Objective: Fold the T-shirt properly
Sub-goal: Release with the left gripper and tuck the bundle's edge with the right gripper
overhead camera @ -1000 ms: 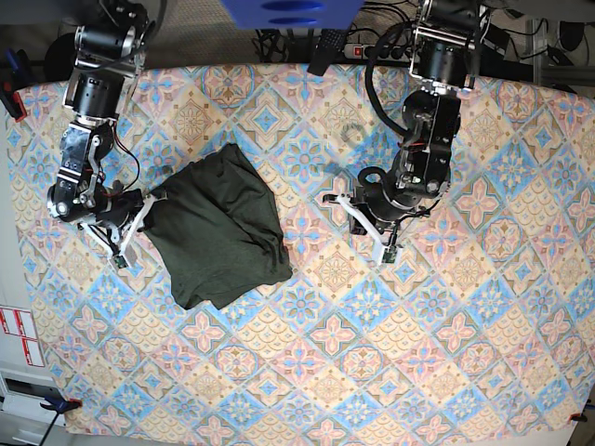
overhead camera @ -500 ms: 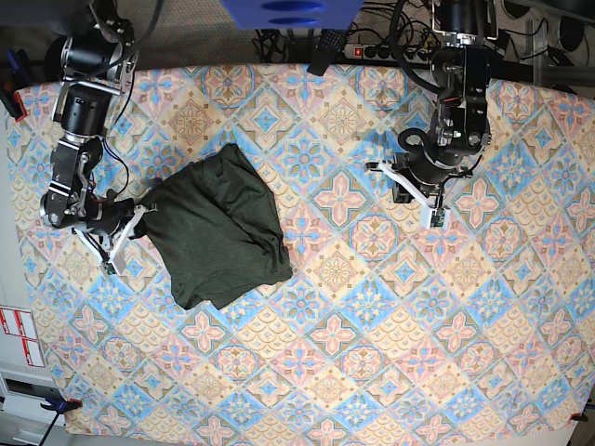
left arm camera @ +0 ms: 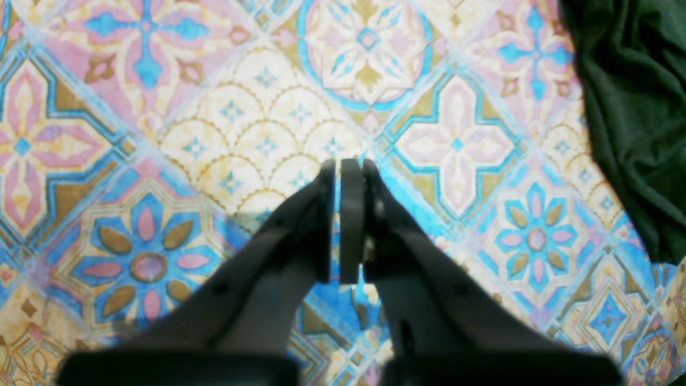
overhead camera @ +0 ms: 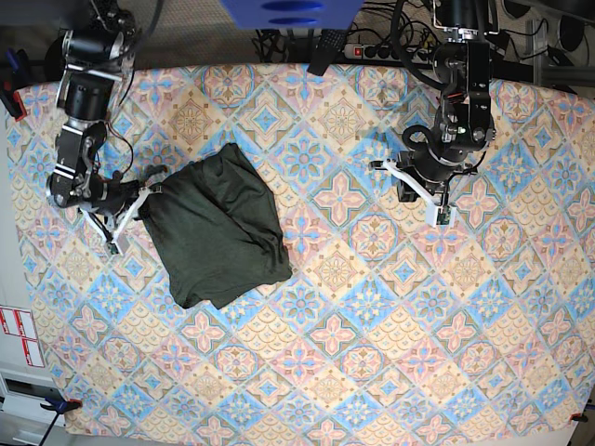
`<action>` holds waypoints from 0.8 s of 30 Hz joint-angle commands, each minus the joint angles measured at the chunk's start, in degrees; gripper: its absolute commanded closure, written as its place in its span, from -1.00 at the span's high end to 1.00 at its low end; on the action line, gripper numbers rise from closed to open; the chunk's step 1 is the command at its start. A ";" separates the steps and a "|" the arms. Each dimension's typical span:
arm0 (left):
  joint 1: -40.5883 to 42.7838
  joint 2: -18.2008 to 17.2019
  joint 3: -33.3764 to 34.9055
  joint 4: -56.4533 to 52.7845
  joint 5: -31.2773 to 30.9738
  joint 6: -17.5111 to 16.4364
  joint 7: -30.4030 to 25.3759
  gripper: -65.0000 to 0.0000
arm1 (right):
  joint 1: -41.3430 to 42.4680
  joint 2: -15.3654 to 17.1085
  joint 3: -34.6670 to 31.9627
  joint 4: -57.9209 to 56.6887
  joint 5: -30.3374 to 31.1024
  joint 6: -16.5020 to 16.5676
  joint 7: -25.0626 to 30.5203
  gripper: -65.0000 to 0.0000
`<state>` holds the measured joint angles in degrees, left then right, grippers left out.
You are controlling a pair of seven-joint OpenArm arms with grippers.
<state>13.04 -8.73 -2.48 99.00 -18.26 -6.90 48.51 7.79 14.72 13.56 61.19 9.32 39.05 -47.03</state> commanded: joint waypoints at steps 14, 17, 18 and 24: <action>-0.69 -0.28 -0.11 1.09 -0.42 -0.18 -0.99 -1.00 | -6.87 -5.97 -0.07 15.25 -1.19 0.73 -8.84 -0.89; -0.69 -0.28 -0.64 1.09 -0.42 -0.18 -0.99 -1.00 | -6.87 -7.38 -0.07 16.92 -1.19 0.73 -10.25 -0.89; -0.69 -0.28 -1.34 1.09 -0.42 -0.18 -0.99 -1.00 | -6.87 -7.73 -0.07 17.45 -1.19 0.73 -10.69 -0.89; -0.60 -0.28 -3.28 1.09 -0.42 -0.18 -0.99 -1.00 | -6.87 -9.58 -0.07 22.11 -1.19 0.73 -13.77 -0.89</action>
<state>12.91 -8.75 -5.50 99.00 -18.15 -6.83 48.53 -0.01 4.75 13.39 82.19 7.46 39.42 -61.36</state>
